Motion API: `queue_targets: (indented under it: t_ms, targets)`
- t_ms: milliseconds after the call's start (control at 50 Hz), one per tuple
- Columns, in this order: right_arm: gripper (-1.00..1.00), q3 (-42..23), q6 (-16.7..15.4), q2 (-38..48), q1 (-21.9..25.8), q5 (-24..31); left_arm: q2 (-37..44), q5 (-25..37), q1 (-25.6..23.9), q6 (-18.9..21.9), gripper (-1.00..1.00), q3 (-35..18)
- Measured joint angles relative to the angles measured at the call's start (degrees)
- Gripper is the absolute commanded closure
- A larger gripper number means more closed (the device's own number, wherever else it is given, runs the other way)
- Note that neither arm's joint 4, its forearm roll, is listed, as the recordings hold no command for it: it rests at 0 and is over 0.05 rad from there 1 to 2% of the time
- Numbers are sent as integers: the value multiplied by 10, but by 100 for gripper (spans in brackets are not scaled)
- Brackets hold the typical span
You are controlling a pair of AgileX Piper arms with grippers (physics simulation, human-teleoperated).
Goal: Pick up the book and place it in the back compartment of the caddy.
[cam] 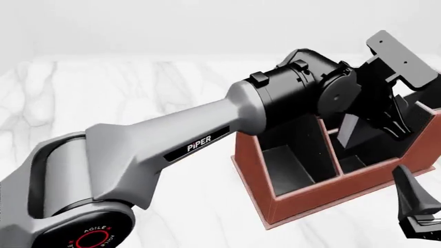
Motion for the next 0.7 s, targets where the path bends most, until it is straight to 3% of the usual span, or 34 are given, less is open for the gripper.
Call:
queue_targets:
  t_ms: [340, 700]
  targets:
    - [-100, 0, 0, -1, -2, 2, 9, -36, 3, -12, 100, 36]
    - [-100, 0, 1, -1, -3, 2, 46, -44, 13, -16, 100, 18]
